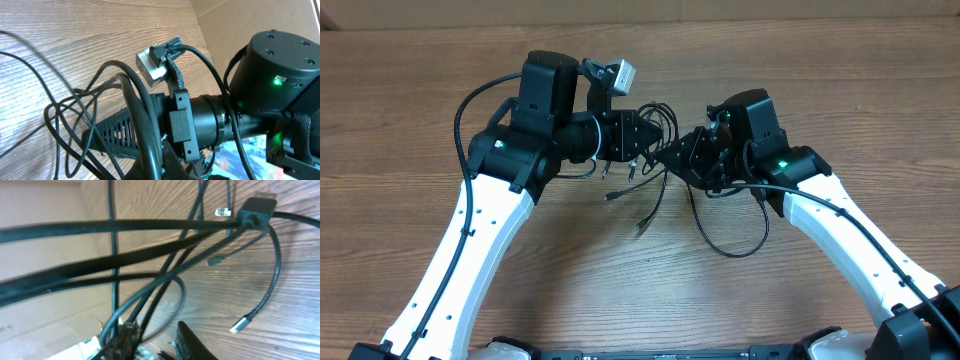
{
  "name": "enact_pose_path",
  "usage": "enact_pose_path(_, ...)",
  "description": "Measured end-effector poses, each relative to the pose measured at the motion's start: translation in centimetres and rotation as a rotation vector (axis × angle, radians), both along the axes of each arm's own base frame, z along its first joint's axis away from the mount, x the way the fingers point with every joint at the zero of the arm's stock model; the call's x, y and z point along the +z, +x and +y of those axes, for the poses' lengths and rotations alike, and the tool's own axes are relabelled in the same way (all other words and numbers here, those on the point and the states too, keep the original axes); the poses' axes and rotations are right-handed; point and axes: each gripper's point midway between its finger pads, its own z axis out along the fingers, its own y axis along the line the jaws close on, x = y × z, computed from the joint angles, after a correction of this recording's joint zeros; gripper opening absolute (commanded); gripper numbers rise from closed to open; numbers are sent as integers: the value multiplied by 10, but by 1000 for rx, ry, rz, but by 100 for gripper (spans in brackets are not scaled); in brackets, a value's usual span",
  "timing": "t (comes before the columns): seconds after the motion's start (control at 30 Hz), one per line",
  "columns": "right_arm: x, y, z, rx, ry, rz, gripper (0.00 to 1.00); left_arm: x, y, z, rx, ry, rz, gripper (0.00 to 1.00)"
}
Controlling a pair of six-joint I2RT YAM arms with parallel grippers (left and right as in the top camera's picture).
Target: Untangle cables
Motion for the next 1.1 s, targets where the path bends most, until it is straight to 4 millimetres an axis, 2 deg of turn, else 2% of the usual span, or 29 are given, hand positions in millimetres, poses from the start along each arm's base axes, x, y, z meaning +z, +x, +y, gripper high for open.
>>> enact_pose_path(0.37,0,-2,3,-33,14,46,26,9,8,-2,50,-49,17,4)
enact_pose_path(0.53,-5,-4,7,-41,-22,40,31,31,12,-12,20,-140,-20,4)
enact_pose_path(0.83,-20,-9,1,-85,-124,50,31,47,1,-14,5,-192,-4,4)
enact_pose_path(0.97,-39,-21,-13,-101,-230,106,31,51,1,-10,27,-182,-27,4)
enact_pose_path(1.1,-60,-37,-40,-121,-381,169,31,42,5,-1,68,-151,-3,4)
